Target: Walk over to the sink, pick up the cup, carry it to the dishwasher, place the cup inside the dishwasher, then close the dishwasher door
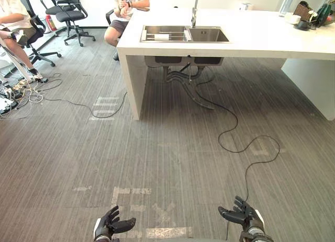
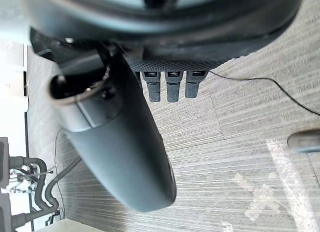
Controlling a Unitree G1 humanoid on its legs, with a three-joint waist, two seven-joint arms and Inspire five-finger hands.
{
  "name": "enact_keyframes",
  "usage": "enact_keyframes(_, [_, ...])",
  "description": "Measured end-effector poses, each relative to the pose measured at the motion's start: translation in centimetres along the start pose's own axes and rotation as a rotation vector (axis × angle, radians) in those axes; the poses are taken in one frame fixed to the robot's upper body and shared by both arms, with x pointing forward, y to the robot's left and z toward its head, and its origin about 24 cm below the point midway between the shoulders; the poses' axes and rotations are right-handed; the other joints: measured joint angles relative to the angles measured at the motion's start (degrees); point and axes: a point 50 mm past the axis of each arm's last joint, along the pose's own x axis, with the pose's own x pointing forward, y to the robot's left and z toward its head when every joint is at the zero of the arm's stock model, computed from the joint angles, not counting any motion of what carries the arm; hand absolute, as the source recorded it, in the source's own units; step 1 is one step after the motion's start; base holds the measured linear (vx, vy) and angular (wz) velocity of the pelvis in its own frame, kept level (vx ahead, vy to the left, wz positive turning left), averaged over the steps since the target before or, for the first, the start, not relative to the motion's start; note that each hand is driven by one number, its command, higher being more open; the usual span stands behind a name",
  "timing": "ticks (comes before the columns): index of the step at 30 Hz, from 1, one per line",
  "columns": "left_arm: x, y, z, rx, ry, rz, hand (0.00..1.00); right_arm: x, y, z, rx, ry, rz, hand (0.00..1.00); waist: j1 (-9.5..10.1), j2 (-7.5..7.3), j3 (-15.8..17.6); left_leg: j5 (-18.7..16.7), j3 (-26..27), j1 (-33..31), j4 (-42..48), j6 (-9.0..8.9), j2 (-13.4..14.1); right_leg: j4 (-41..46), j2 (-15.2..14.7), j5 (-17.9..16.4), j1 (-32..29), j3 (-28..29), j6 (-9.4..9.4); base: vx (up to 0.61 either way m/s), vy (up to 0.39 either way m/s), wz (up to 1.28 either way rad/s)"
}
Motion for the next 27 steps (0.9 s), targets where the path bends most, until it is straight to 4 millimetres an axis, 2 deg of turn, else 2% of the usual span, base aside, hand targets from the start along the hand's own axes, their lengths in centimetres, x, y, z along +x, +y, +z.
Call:
enact_keyframes(5, [0.0, 0.6, 0.1, -0.049, -0.002, 0.028, 0.90, -0.1, -0.6, -0.6, 0.033, 0.028, -0.031, 0.90, 0.71, -0.02, -0.1, 0.0, 0.4, 0.3, -0.3, -0.02, 0.0, 0.0, 0.0, 0.0, 0.1, 0.1, 0.03, 0.00, 0.000, 0.00])
enact_keyframes(13, [0.0, 0.8, -0.5, -0.055, 0.024, 0.037, 0.90, -0.1, -0.6, -0.9, 0.036, 0.041, -0.033, 0.90, 0.75, 0.09, -1.3, 0.0, 0.5, 0.7, -0.5, -0.01, 0.0, 0.0, 0.0, -0.1, 0.3, 0.2, 0.20, 0.00, 0.000, 0.00])
enact_keyframes(27, [0.0, 0.8, -0.5, -0.067, 0.024, 0.037, 0.90, -0.1, -1.2, -1.0, 0.055, 0.049, -0.048, 0.90, 0.73, 0.09, -1.3, 0.1, 0.1, 0.8, -0.9, 0.12, -0.1, 0.0, 0.0, -0.5, 0.2, 0.0, 0.09, 0.00, 0.000, 0.00])
